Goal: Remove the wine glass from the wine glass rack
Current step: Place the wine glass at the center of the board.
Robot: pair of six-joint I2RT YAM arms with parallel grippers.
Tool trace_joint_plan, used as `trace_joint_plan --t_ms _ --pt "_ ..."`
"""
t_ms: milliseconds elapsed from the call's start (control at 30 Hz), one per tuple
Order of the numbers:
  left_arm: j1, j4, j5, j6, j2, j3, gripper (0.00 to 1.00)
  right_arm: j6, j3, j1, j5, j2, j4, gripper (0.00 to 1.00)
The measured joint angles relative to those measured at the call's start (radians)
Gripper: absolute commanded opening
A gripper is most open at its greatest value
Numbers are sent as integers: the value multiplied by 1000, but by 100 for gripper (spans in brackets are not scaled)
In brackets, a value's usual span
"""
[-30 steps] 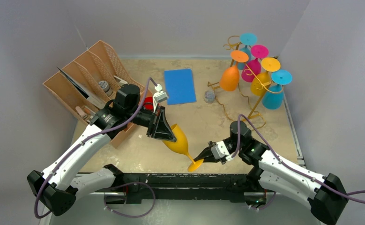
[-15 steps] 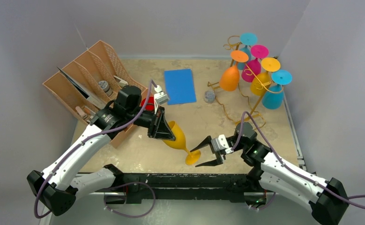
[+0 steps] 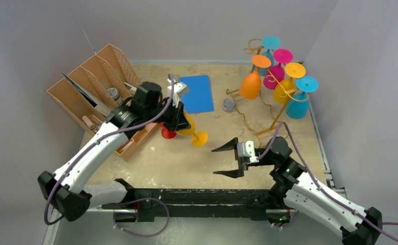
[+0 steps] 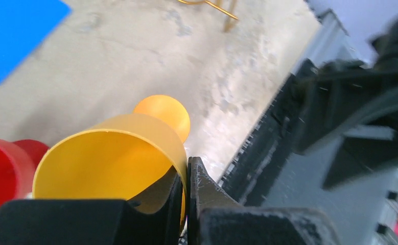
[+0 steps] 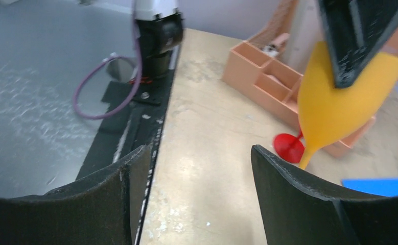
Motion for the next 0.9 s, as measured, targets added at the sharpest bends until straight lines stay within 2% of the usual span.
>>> trace_joint_plan --t_ms 267,433,667,900 --pt "-26 13 -305 45 215 63 0 189 186 0 397 -56 -208 82" --pt "-53 38 -415 87 288 63 0 286 300 0 597 -58 -345 82" --pt "-59 111 -480 134 343 87 0 365 332 0 705 -50 -431 84" --pt "-59 132 -504 153 406 115 0 395 332 0 746 -46 -473 85"
